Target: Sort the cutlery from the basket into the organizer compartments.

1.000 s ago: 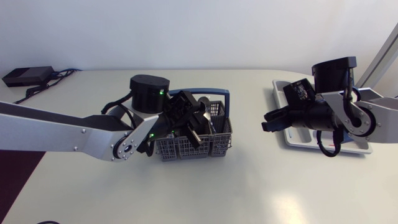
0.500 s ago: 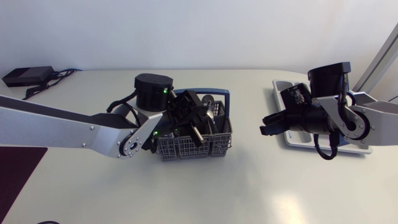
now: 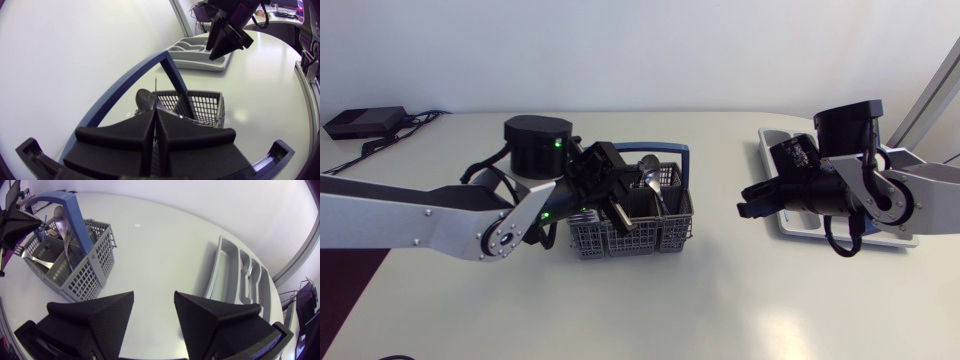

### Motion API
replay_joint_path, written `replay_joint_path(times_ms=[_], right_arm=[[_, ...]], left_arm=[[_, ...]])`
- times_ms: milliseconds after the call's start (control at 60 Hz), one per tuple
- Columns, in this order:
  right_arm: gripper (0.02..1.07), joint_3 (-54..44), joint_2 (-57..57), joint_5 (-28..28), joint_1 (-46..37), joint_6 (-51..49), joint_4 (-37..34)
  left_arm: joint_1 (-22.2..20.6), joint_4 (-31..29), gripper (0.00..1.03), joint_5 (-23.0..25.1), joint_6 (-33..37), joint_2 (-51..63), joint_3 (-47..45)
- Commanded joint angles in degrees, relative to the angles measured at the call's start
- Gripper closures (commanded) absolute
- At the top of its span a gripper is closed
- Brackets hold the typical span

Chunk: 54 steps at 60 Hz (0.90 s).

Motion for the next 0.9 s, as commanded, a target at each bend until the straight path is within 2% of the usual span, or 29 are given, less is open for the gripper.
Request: replay_joint_path(times_ms=[0, 467, 883], right_arm=[[0.47, -1.7, 0.4, 0.4, 0.5, -0.8, 1.0], [0.47, -4.3, -5.5, -0.2, 4.9, -3.3, 3.2], [0.47, -5.9, -8.1, -0.5, 7.9, -5.5, 4.8]], left_arm=[[0.6, 0.4, 1.0, 1.0, -1.2, -4.0, -2.0], [0.7, -7.5, 1.0, 4.5, -6.2, -17.2, -0.2], [0.2, -13.3, 1.0, 4.6, -7.1, -23.7, 3.9]])
